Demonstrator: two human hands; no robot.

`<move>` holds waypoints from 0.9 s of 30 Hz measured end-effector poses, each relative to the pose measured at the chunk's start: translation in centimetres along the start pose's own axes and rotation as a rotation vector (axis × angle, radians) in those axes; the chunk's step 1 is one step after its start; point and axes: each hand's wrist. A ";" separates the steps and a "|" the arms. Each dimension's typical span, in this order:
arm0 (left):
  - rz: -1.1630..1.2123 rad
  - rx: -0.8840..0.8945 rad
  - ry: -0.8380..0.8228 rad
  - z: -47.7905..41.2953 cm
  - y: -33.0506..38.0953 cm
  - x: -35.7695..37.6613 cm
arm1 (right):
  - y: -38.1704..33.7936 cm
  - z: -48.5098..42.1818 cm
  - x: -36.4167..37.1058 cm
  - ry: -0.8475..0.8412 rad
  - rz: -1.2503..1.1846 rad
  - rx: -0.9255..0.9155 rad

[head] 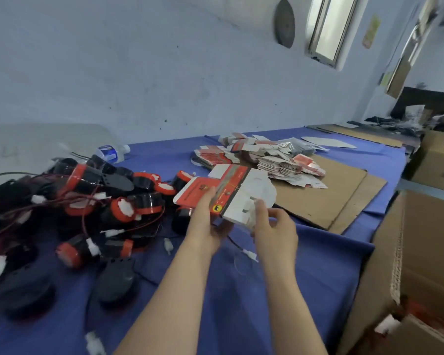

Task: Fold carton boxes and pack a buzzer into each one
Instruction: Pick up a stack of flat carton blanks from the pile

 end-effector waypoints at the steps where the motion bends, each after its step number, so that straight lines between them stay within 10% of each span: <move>1: 0.002 0.031 0.014 1.5 0.4 -0.7 | -0.4 0.7 -0.6 0.075 -0.007 -0.059; 13: -0.583 0.642 0.010 16.7 4.1 -9.6 | 0.7 8.5 0.7 -0.671 -0.160 0.105; 18: -0.836 0.698 -0.073 17.3 3.0 -11.0 | 3.4 8.7 1.0 -0.694 -0.237 0.217; 23: -0.926 0.759 0.013 16.5 1.6 -12.3 | 4.7 8.7 0.8 -0.366 -0.230 0.061; 27: -0.955 0.764 -0.002 15.6 -0.1 -12.2 | 4.8 10.6 2.3 -0.481 -0.138 -0.053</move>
Point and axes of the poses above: each hand's wrist, its own z-axis away from the middle knuckle, its own x-axis out of the palm, y = z × x, and after that the axes turned 5 degrees about x, right-handed
